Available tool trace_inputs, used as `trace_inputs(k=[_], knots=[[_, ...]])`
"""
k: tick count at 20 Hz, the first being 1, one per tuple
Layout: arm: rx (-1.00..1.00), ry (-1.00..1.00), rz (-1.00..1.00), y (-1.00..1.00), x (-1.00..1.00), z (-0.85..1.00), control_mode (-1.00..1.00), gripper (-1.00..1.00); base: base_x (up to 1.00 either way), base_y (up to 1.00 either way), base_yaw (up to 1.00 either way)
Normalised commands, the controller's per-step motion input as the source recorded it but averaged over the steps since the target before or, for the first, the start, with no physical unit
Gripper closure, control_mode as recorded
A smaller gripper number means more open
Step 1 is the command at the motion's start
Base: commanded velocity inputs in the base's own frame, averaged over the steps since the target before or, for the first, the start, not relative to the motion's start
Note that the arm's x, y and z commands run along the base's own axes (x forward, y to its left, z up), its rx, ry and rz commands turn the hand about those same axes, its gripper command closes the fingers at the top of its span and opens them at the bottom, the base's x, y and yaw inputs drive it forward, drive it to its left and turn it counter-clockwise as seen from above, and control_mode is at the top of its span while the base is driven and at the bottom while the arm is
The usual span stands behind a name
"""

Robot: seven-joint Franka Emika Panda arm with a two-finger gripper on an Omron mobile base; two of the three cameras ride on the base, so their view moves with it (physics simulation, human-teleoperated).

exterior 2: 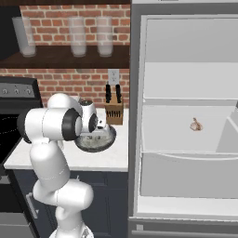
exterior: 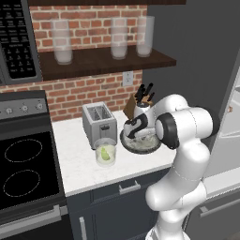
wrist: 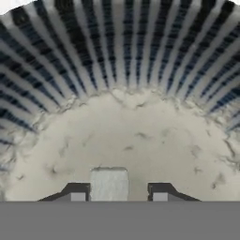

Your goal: Grab a lemon wedge from the fridge and one ice cube from the ice bowl, and put them in the glass of lemonade.

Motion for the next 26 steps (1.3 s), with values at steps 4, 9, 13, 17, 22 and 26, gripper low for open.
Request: trace_inputs(k=[4, 9, 13, 17, 22, 26], knots=[[0.00, 0.00, 0.00, 0.00, 0.00, 0.00, -1.00, 1.00, 0.00, 0.00, 0.00], [0.00, 0.00, 0.00, 0.00, 0.00, 0.00, -1.00, 1.00, 0.00, 0.00, 0.00], [0.00, 0.00, 0.00, 0.00, 0.00, 0.00, -1.00, 1.00, 0.00, 0.00, 0.00], [0.00, 0.00, 0.00, 0.00, -0.17, 0.25, -1.00, 1.00, 0.00, 0.00, 0.00], [0.00, -0.01, 0.00, 0.00, -0.27, 0.57, -1.00, 1.00, 0.00, 0.00, 0.00], [0.03, -0.05, 0.02, 0.00, -0.23, 0.45, -1.00, 1.00, 0.00, 0.00, 0.00]])
